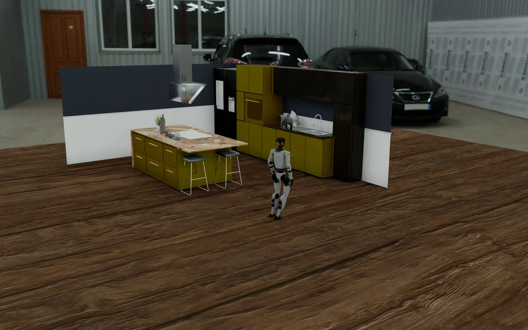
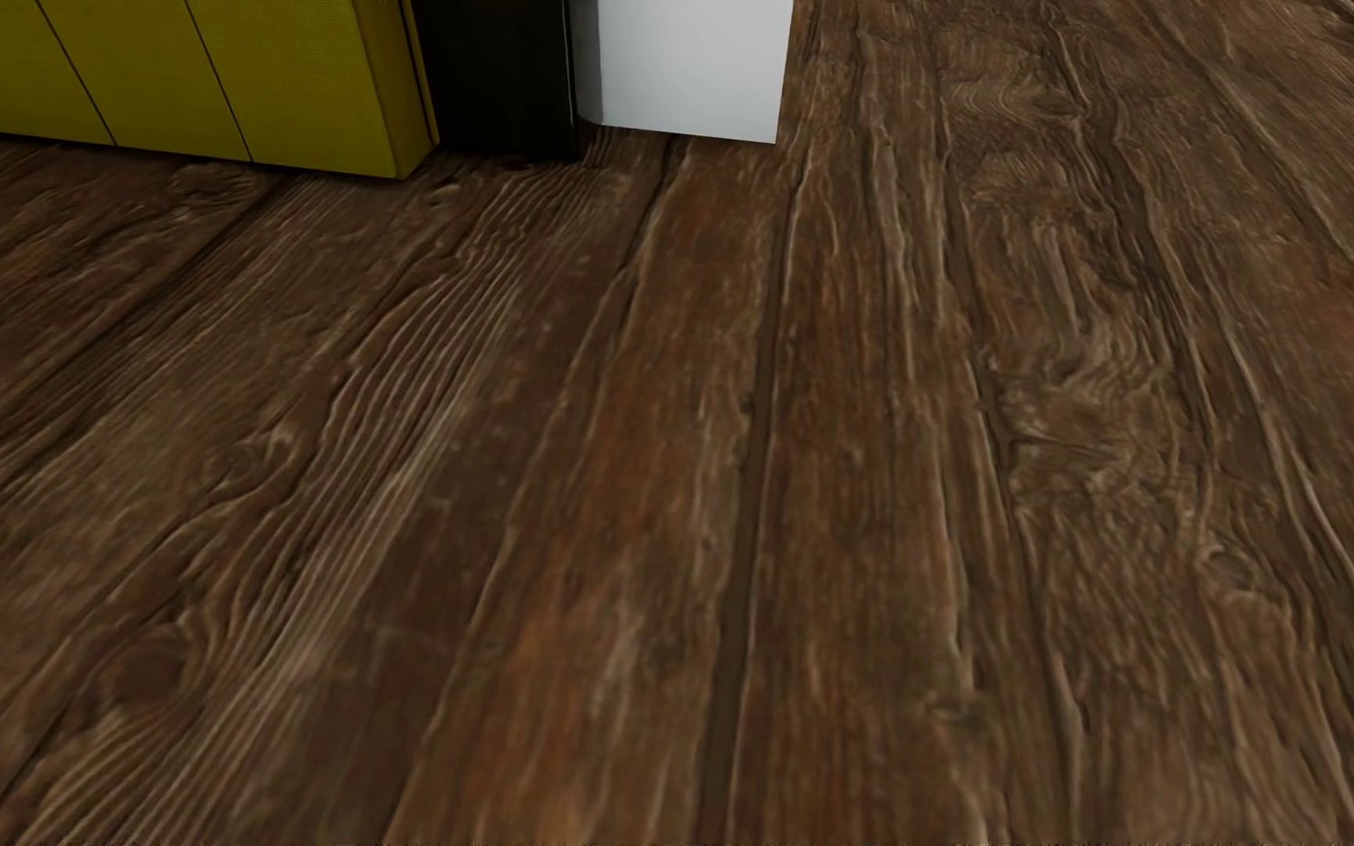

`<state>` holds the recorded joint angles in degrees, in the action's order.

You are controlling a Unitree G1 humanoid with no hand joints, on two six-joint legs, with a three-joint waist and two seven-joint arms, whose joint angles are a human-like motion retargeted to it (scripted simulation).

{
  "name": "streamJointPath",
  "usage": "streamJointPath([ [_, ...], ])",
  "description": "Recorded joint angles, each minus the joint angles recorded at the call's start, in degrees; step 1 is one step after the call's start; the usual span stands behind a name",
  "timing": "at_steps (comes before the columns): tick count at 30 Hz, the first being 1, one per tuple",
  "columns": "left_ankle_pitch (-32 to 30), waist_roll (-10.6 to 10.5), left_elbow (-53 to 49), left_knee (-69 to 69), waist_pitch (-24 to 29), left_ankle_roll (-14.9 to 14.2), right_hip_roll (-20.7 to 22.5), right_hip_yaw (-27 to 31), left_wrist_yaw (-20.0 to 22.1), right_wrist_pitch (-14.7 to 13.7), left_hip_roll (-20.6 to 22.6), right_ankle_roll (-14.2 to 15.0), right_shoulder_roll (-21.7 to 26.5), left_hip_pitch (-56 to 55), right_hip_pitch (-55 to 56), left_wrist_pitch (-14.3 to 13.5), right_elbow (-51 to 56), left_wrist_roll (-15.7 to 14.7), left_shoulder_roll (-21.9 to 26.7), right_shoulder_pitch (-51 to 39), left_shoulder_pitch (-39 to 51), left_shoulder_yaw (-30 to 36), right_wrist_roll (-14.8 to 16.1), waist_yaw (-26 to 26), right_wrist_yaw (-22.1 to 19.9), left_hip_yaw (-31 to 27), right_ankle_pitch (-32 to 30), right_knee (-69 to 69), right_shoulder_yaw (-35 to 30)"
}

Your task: Stay put

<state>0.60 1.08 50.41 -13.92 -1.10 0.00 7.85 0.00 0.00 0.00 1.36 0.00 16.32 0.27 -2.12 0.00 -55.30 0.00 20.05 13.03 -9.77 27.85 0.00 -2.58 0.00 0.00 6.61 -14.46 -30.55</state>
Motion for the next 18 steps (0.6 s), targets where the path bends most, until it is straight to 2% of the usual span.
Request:
streamJointPath([
  [11, 0.3, 0.1, -0.5, 0.0, -0.1, 0.0, 0.1, 0.0, 0.0, 0.0, 0.0, 0.0, -0.1, 0.3, -0.3, 0.0, 0.2, 0.0, 0.1, 0.1, -0.1, -0.3, 0.0, 0.1, 0.0, 0.0, 0.3, -0.1, -0.3],
  [18, 1.1, 0.4, 0.1, 0.6, 0.6, 0.0, -0.2, 0.0, 0.0, 0.0, 0.5, 0.0, -0.1, 1.0, -0.9, 0.0, -0.6, 0.0, 0.2, -0.7, 0.8, 2.0, 0.0, 0.0, 0.0, 0.0, -0.3, 0.8, -1.1],
])
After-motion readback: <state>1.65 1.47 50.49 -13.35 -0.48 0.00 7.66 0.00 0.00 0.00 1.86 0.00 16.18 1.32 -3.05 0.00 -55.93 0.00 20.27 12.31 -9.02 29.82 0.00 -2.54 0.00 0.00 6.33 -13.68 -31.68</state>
